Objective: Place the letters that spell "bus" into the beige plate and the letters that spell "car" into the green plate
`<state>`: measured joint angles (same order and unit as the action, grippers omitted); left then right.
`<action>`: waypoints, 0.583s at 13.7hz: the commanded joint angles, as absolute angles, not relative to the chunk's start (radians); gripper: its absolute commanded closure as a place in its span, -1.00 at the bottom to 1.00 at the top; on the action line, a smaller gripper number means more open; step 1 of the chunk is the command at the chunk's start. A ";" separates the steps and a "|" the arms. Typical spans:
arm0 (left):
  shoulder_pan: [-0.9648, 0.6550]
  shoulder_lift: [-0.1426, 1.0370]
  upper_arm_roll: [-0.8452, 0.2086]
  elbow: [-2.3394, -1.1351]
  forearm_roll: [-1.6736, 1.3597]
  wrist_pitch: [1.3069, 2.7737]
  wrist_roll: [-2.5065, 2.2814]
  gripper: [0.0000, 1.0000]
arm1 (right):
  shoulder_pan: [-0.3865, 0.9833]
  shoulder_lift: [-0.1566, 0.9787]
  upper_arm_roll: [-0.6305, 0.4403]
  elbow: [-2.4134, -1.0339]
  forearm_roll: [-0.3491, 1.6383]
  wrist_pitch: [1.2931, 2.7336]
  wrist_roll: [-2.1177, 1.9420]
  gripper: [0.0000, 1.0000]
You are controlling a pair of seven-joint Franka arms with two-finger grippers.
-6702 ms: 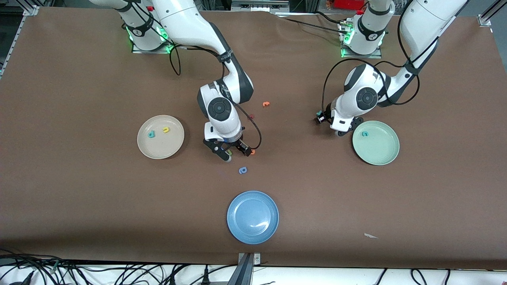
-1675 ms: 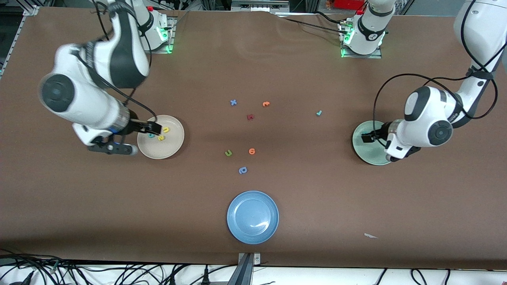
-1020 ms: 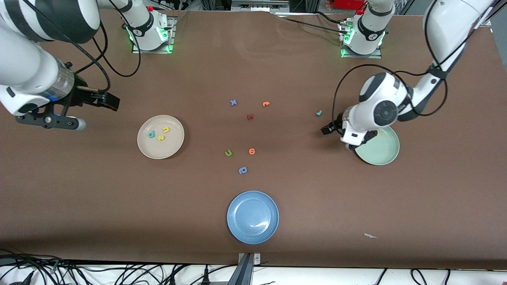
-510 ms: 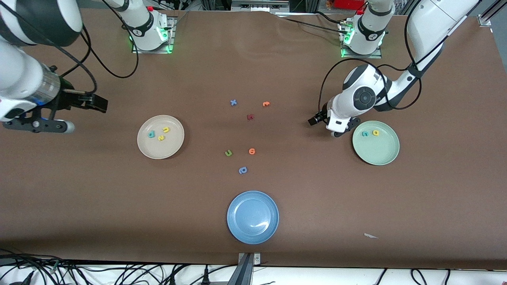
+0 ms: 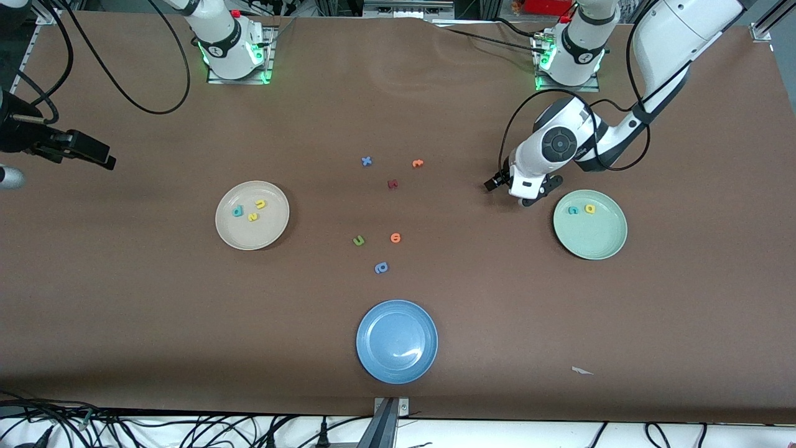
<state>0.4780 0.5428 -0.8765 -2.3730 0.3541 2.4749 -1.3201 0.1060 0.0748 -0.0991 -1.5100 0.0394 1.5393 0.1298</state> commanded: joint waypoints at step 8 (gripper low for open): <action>0.457 0.564 -0.868 -2.373 0.409 2.496 -1.385 -0.36 | -0.083 -0.083 0.110 -1.691 -0.031 1.609 0.138 -1.00</action>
